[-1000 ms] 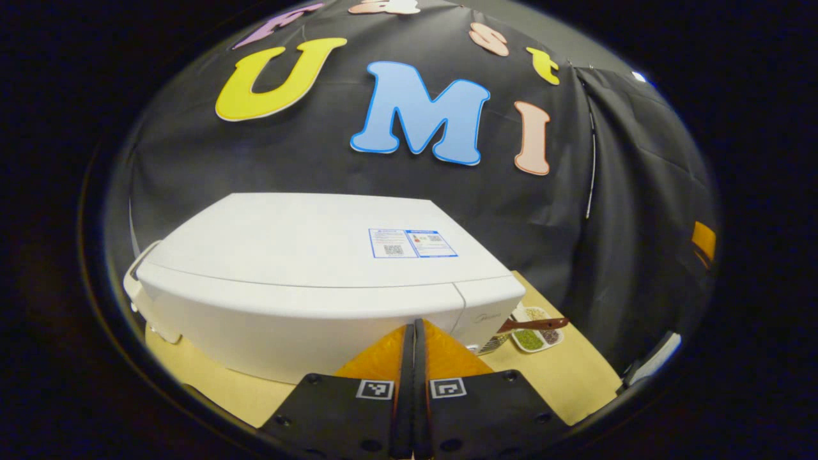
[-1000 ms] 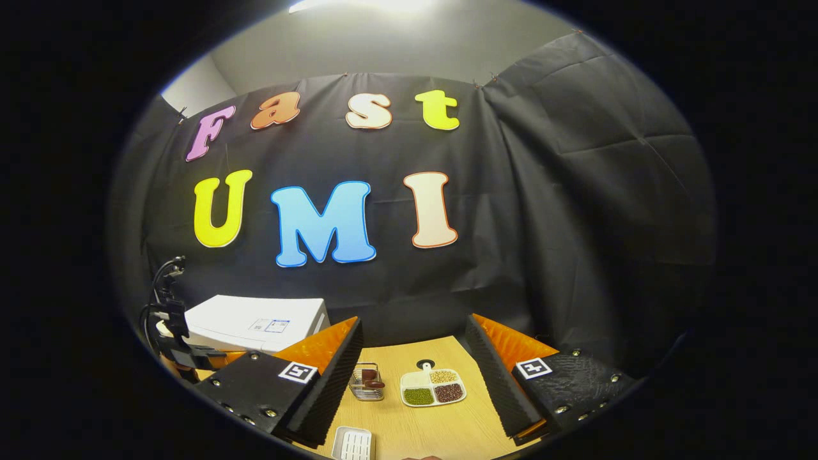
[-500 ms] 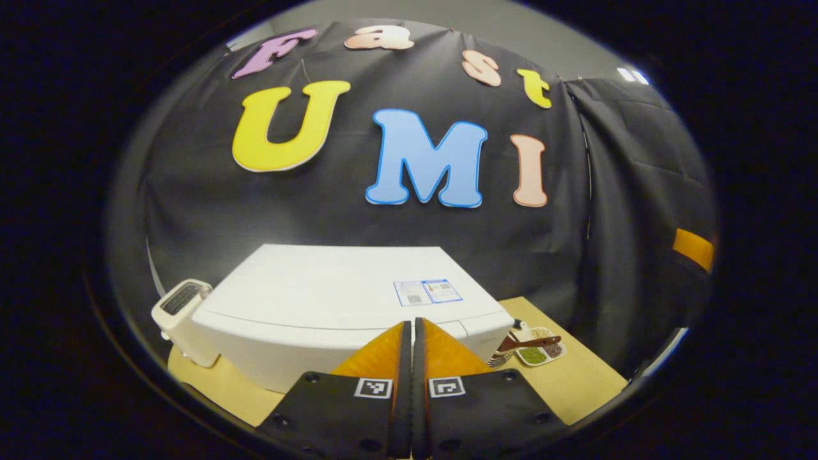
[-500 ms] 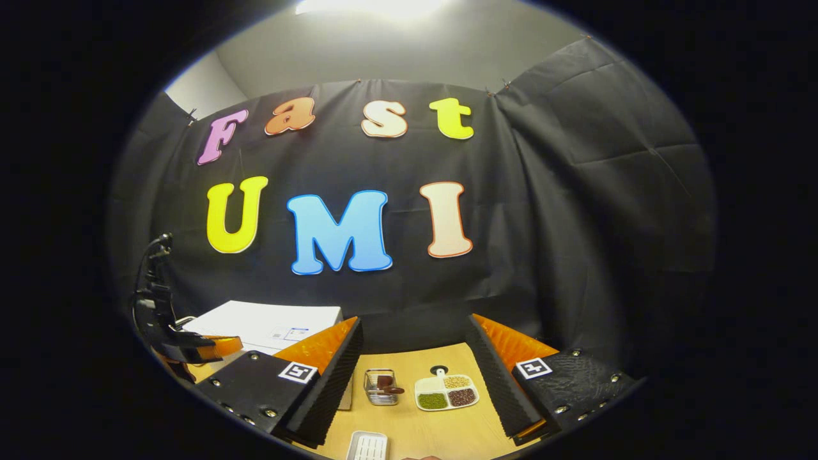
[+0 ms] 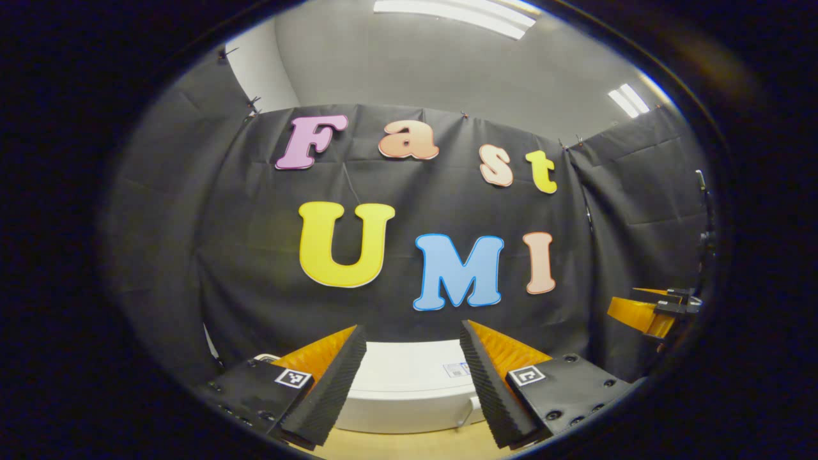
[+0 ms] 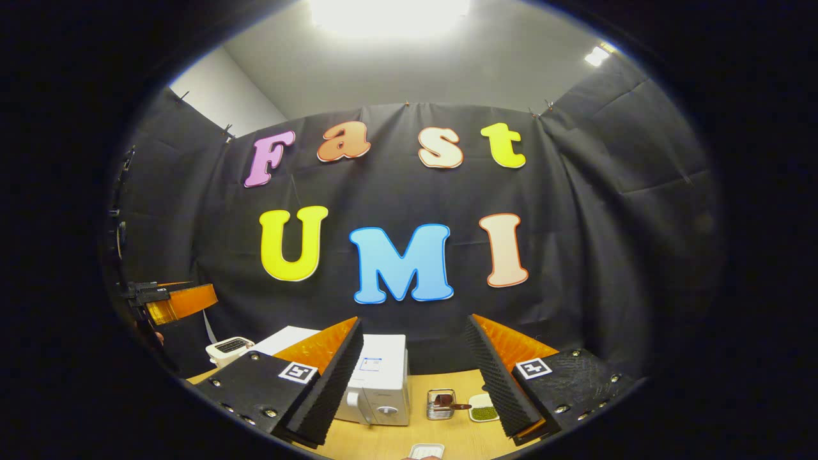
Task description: Open the microwave oven with the left hand, put the food in, and close the microwave oven.
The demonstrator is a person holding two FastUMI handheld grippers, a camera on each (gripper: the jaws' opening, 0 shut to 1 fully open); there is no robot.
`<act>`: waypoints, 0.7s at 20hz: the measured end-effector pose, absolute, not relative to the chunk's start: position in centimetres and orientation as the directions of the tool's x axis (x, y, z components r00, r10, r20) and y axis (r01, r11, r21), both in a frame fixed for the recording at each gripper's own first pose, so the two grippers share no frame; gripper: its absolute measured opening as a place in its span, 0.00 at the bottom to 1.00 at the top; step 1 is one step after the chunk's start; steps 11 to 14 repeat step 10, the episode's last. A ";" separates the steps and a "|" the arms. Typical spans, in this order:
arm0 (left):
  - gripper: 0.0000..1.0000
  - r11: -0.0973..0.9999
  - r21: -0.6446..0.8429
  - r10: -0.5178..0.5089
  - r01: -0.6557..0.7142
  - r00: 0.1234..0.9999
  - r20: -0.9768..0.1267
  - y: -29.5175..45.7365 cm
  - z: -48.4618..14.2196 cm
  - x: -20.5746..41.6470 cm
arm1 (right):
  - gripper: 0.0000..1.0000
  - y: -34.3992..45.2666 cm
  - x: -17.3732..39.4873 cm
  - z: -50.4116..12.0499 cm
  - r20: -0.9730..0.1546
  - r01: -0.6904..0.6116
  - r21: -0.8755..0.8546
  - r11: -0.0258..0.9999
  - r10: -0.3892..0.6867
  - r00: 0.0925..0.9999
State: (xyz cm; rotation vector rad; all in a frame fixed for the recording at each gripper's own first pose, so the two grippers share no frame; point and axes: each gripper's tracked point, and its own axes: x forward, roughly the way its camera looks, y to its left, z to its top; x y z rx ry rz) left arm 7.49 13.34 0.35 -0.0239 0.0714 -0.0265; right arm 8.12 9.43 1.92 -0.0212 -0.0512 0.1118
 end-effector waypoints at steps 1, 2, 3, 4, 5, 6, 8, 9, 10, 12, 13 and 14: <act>0.97 0.999 -0.029 -0.026 0.024 0.997 -0.074 13.7 -0.1 6.9 | 0.97 9.9 7.7 1.9 0.053 -0.113 -0.034 0.993 0.115 0.992; 0.97 0.999 -0.028 -0.023 0.020 0.996 -0.085 14.2 -0.6 6.1 | 0.97 10.5 7.2 2.0 0.054 -0.117 -0.038 0.992 0.119 0.992; 0.97 1.000 -0.023 -0.021 0.019 0.995 -0.093 14.8 -0.8 5.4 | 0.97 11.2 6.7 2.0 0.056 -0.121 -0.039 0.992 0.123 0.991; 0.96 1.000 -0.023 -0.020 0.018 0.995 -0.099 15.4 -1.0 4.8 | 0.97 11.8 6.2 2.2 0.057 -0.123 -0.040 0.992 0.125 0.990; 0.96 0.999 -0.029 -0.020 0.017 0.995 -0.101 15.9 -1.0 4.3 | 0.97 12.3 5.8 2.3 0.059 -0.124 -0.040 0.992 0.126 0.990; 0.96 0.999 -0.036 -0.020 0.017 0.995 -0.098 16.5 -0.7 3.9 | 0.97 12.7 5.3 2.4 0.059 -0.122 -0.038 0.992 0.124 0.991; 0.96 0.999 -0.040 -0.022 0.019 0.996 -0.084 17.5 -0.1 2.9 | 0.97 13.5 4.5 2.7 0.066 -0.113 -0.038 0.993 0.115 0.991; 0.96 0.999 -0.039 -0.027 0.024 0.997 -0.079 17.9 0.1 2.5 | 0.97 13.8 4.3 2.8 0.068 -0.109 -0.040 0.993 0.112 0.991; 0.96 0.999 -0.038 -0.034 0.031 0.997 -0.076 18.2 0.3 2.1 | 0.97 14.2 4.1 2.7 0.069 -0.113 -0.035 0.993 0.115 0.991; 0.96 0.999 -0.038 -0.034 0.031 0.997 -0.076 18.2 0.3 2.1 | 0.97 14.2 4.1 2.7 0.069 -0.113 -0.035 0.993 0.115 0.991; 0.96 0.999 -0.038 -0.034 0.031 0.997 -0.076 18.2 0.3 2.1 | 0.97 14.2 4.1 2.7 0.069 -0.113 -0.035 0.993 0.115 0.991; 0.96 0.999 -0.038 -0.034 0.031 0.997 -0.076 18.2 0.3 2.1 | 0.97 14.2 4.1 2.7 0.069 -0.113 -0.035 0.993 0.115 0.991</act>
